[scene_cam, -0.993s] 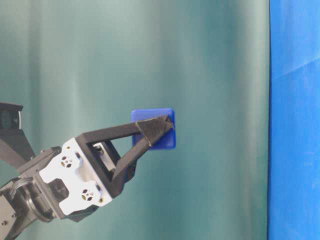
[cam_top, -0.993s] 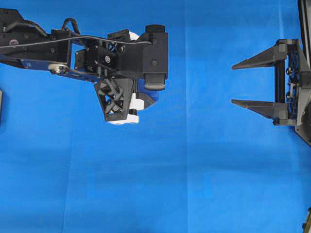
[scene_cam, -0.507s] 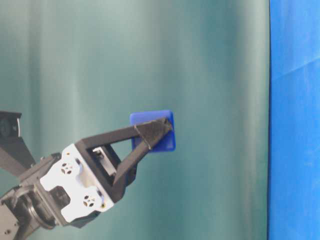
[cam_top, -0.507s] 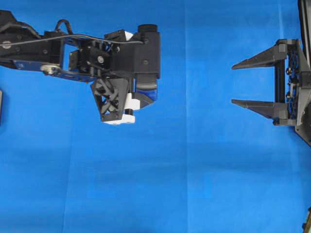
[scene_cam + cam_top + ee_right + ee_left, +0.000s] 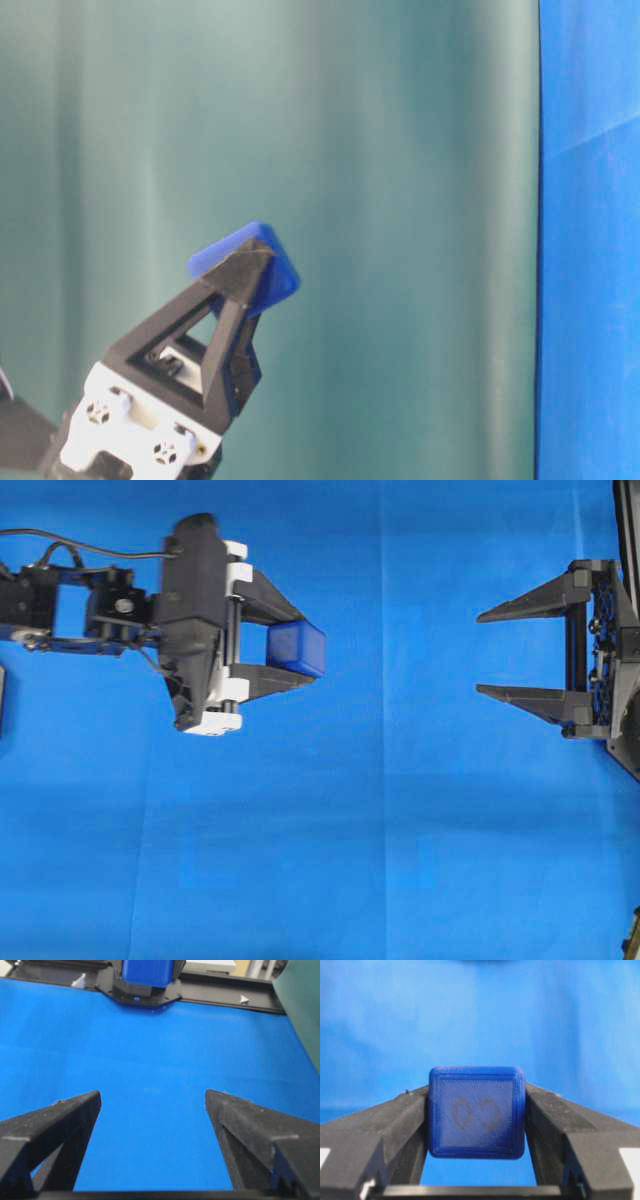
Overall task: Handover the blue block to the right arm after grasping it with the left arm, then place it in the designated position.
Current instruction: 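Lift the cube with the left gripper and raise it upright, then hold the cube with the left gripper while the right gripper opens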
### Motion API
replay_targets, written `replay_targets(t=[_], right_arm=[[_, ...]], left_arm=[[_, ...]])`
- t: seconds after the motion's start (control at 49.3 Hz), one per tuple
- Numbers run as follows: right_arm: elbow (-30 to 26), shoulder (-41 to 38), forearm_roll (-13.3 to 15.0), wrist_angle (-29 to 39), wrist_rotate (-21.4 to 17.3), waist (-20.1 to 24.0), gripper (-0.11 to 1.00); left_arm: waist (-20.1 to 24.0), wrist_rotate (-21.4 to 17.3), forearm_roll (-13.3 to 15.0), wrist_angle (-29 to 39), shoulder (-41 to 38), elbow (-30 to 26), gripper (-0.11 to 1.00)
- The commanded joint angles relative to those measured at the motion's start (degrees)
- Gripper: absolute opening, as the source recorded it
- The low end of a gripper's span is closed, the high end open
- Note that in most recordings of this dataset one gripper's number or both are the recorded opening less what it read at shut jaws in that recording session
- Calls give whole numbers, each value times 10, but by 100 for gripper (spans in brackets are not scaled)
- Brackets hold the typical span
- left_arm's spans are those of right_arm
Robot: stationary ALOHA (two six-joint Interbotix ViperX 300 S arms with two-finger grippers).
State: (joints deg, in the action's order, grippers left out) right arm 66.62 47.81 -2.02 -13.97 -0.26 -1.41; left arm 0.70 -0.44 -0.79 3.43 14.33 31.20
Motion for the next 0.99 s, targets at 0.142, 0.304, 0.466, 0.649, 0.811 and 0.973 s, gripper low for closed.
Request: replay_targets(t=[0.142, 0.304, 0.466, 0.649, 0.811, 0.973], right_arm=[[-17, -3, -1, -6, 0, -1, 97], [-17, -3, -1, -6, 0, 0, 97], [-17, -3, 0, -7, 0, -1, 97], [-17, -3, 0, -7, 0, 0, 97], [-22, -3, 10, -4, 12, 0, 97], [-33, 0, 54, 24, 50, -1, 97]], left_arm=[[-1, 4, 0, -149, 24, 62, 48], [-1, 6, 0, -206, 18, 85, 48], [-1, 6, 0, -210, 18, 87, 48], [-1, 7, 0, -210, 18, 87, 48], [-1, 8, 0, -210, 18, 87, 48], [-2, 8, 0, -211, 18, 87, 48]])
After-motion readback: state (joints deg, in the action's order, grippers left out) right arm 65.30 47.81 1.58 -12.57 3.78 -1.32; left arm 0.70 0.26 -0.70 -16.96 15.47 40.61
